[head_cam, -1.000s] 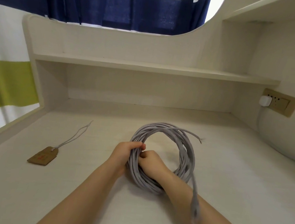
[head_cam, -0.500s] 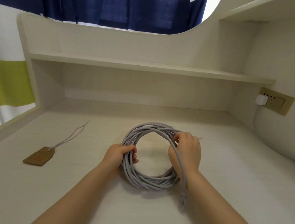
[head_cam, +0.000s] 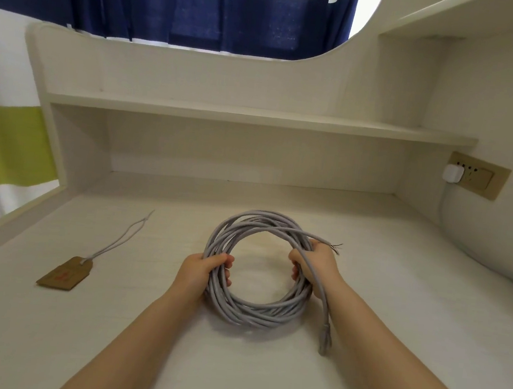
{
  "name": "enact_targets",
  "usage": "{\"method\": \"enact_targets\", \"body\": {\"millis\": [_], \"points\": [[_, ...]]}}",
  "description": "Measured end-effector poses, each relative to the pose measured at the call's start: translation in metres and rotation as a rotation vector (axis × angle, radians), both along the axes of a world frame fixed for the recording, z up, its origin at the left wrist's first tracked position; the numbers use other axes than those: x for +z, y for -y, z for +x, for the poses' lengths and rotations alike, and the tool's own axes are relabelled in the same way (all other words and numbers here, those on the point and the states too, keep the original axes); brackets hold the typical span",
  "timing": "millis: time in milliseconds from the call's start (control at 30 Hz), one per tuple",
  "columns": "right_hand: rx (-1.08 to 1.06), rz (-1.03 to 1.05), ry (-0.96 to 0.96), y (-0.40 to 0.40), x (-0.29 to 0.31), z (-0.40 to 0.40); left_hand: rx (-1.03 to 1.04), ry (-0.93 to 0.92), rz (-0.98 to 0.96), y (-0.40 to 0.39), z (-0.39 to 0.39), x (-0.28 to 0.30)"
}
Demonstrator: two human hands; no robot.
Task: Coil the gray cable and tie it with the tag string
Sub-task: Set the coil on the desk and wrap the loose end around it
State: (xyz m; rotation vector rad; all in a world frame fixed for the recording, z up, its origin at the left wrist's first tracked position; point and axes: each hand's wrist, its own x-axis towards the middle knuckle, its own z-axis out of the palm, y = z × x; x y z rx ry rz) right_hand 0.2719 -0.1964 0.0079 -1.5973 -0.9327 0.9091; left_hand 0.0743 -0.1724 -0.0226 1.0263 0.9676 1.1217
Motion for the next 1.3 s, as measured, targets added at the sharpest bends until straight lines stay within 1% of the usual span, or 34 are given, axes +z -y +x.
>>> {"method": "enact_targets", "body": {"millis": [67,167,267,333,400,433,500,633,700,733,767,833,900,967,1033,1133,1200,1300], "points": [[-0.031,0.067,0.006,-0.001,-0.002,-0.003,0.017,0.045,-0.015,0.000,0.000,0.001],[-0.047,0.166,0.062,-0.002,-0.004,-0.002,0.028,0.170,-0.111,-0.001,-0.002,0.003],[-0.039,0.183,0.079,-0.001,-0.004,0.001,0.030,0.265,-0.193,-0.002,-0.006,0.005],[-0.012,0.170,0.058,-0.001,-0.004,0.002,0.119,0.266,-0.166,-0.002,-0.007,0.006],[0.035,0.166,0.059,0.000,-0.003,0.003,0.217,0.161,-0.120,-0.004,-0.006,0.007],[0.063,0.170,0.074,0.000,-0.003,0.003,0.237,0.095,-0.093,-0.005,-0.006,0.008],[0.123,0.182,0.108,0.000,-0.001,0.003,0.239,0.035,-0.053,-0.007,-0.009,0.010],[0.217,0.184,0.131,0.002,0.001,0.002,0.159,-0.121,-0.113,-0.013,-0.019,0.022],[0.214,0.196,0.151,0.002,0.002,0.000,0.155,-0.199,-0.136,-0.017,-0.022,0.024],[0.201,0.201,0.165,0.002,0.002,-0.002,0.171,-0.201,-0.153,-0.017,-0.022,0.025],[0.184,0.204,0.175,0.002,0.001,-0.003,0.194,-0.189,-0.175,-0.017,-0.022,0.025],[0.151,0.205,0.166,0.002,0.000,-0.003,0.239,-0.098,-0.250,-0.021,-0.025,0.021],[0.114,0.200,0.151,0.003,-0.002,-0.001,0.268,0.047,-0.323,-0.023,-0.030,0.017],[0.073,0.187,0.152,0.003,-0.004,0.000,0.293,0.185,-0.342,-0.025,-0.035,0.012],[0.037,0.156,0.165,0.000,-0.006,0.001,0.325,0.268,-0.297,-0.023,-0.038,0.010],[0.012,0.056,0.237,-0.005,-0.008,0.000,0.313,0.329,-0.160,-0.019,-0.040,0.015],[0.008,-0.013,0.314,-0.009,-0.009,0.000,0.260,0.310,-0.070,-0.016,-0.040,0.022],[0.027,-0.056,0.391,-0.013,-0.007,-0.003,0.221,0.196,0.062,-0.012,-0.037,0.030]]}}
